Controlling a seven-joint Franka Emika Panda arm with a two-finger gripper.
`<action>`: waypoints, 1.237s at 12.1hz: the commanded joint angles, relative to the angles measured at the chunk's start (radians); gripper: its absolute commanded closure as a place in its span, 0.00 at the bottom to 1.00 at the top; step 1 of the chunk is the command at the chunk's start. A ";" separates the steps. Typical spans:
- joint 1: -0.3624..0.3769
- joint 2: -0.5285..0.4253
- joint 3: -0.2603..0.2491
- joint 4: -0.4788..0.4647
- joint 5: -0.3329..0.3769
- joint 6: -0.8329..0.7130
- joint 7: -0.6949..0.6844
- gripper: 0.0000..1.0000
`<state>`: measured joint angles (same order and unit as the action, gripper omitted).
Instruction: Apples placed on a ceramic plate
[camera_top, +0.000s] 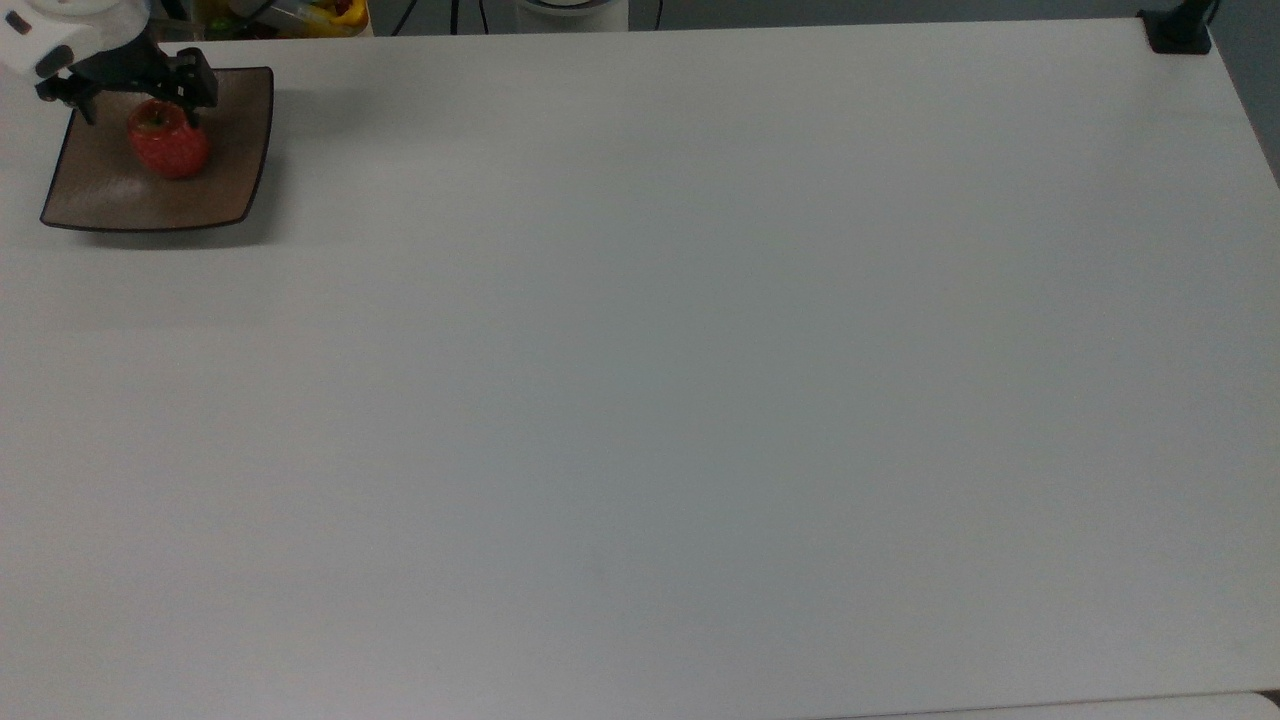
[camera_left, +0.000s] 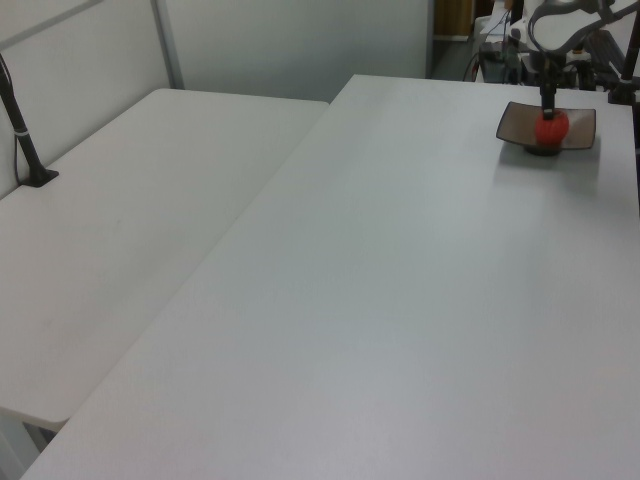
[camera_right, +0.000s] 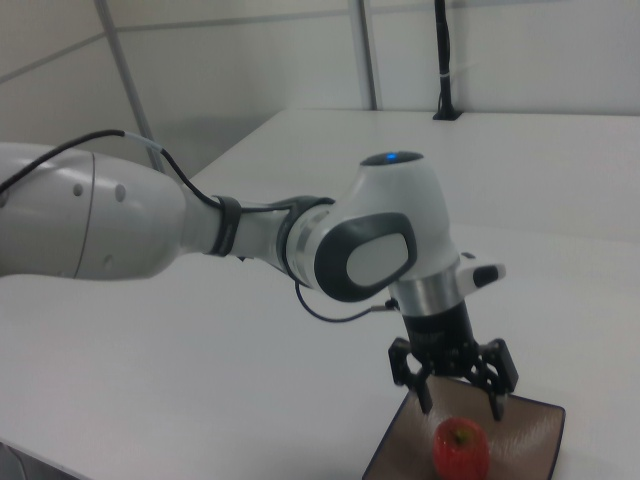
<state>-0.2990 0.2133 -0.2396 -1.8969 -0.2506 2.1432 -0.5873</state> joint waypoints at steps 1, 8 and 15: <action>0.043 -0.089 0.006 0.022 0.098 -0.049 0.148 0.00; 0.141 -0.203 0.132 0.140 0.301 -0.314 0.481 0.00; 0.267 -0.203 0.243 0.140 0.307 -0.329 0.577 0.00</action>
<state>-0.0786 0.0142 0.0103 -1.7630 0.0419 1.8372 -0.0193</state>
